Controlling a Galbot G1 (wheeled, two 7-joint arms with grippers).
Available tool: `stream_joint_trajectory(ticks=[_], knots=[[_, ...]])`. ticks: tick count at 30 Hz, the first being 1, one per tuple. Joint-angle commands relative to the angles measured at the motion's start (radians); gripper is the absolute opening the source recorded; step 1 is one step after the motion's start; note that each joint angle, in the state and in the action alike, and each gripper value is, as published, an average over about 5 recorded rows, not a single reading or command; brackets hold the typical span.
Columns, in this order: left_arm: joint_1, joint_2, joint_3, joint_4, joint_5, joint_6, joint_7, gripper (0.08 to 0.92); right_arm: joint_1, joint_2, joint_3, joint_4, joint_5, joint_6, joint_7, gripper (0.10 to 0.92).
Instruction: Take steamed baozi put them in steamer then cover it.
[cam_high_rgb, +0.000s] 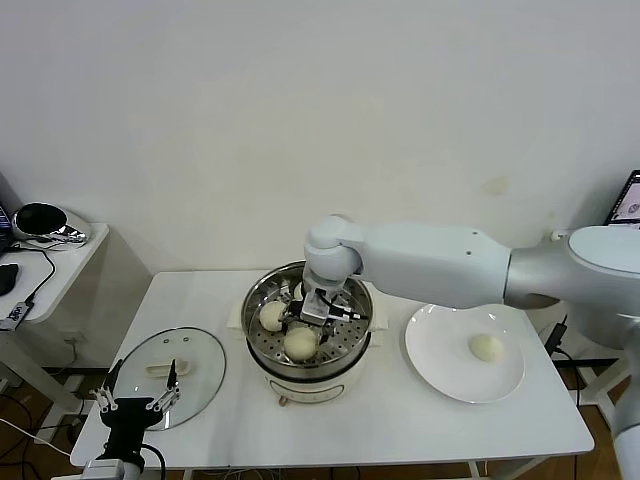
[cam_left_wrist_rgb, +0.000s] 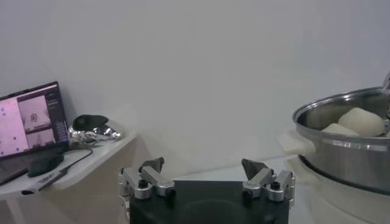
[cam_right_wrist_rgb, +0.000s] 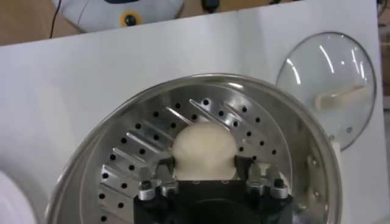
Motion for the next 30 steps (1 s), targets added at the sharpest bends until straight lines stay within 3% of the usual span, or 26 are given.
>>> stream_joint_trajectory(ticks=[1,5,10,16,22,30], knots=[[0.001,0.003,0.0,-0.002,0.0,0.0,0.0,0.823,0.044,-0.028,0.013,0.012,0.001,0.018,0.004,0.812],[0.001,0.012,-0.003,-0.007,-0.002,0.001,0.001,0.823,0.1,-0.124,0.065,0.049,0.038,-0.087,-0.044,0.822],[0.003,0.023,-0.007,-0.011,-0.003,0.001,0.001,0.823,0.146,-0.327,0.105,0.134,0.132,-0.415,-0.121,0.823],[-0.008,0.032,0.002,-0.001,-0.001,0.001,0.002,0.823,0.15,-0.564,0.103,0.201,0.143,-0.613,-0.098,0.823],[-0.015,0.043,0.014,0.007,0.001,0.0,0.002,0.823,0.005,-0.758,0.18,0.193,0.047,-0.614,-0.065,0.823],[-0.007,0.049,0.013,0.0,0.002,0.0,0.002,0.823,-0.396,-0.837,0.507,0.09,-0.078,-0.535,-0.084,0.823]])
